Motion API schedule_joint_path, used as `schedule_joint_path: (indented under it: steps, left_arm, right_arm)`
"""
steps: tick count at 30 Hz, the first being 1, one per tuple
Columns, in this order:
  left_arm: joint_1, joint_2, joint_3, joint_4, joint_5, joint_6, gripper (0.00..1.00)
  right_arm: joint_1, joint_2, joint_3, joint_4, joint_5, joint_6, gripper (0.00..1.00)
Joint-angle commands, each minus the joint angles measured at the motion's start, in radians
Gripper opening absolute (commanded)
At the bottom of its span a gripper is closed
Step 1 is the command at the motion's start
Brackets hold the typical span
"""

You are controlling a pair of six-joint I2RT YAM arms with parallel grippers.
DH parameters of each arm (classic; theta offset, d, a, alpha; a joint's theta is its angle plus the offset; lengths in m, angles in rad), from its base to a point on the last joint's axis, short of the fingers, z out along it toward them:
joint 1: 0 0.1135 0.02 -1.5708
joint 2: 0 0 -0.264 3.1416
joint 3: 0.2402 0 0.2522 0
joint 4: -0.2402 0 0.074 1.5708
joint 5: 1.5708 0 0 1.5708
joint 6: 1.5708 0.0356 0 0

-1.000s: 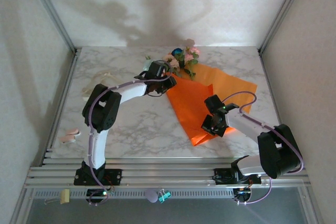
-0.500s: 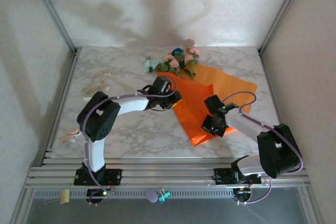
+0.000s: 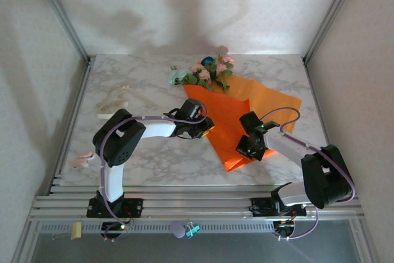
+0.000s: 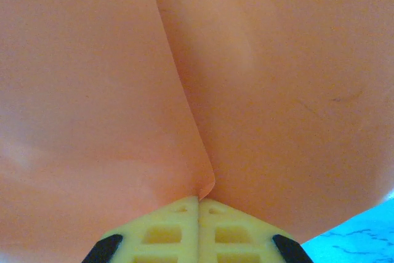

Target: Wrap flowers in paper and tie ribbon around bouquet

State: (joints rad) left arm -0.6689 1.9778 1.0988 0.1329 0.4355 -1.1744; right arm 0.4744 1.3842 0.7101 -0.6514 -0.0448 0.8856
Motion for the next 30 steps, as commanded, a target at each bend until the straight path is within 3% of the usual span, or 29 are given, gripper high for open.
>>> schedule_joint_path:
  steps: [1, 12, 20, 25, 30]
  left_arm:
    - [0.060, 0.070, 0.045, 0.015, -0.020, 0.052, 0.34]
    - [0.241, 0.194, 0.225, -0.096, -0.099, 0.046, 0.33]
    - [0.356, 0.345, 0.487, -0.097, -0.080, 0.062, 0.33]
    - [0.365, 0.218, 0.460, -0.101, -0.104, 0.101, 0.34]
    - [0.242, 0.021, 0.314, -0.145, -0.065, 0.100, 0.35]
  right_arm:
    - [-0.005, 0.012, -0.022, -0.037, 0.022, -0.020, 0.00]
    - [-0.006, 0.032, -0.037, -0.019, 0.007, -0.039, 0.00]
    - [-0.006, 0.056, -0.030, -0.005, -0.009, -0.043, 0.00]
    - [-0.006, 0.044, -0.003, -0.025, -0.010, -0.052, 0.00]
    - [-0.006, 0.030, 0.024, -0.036, -0.010, -0.055, 0.02]
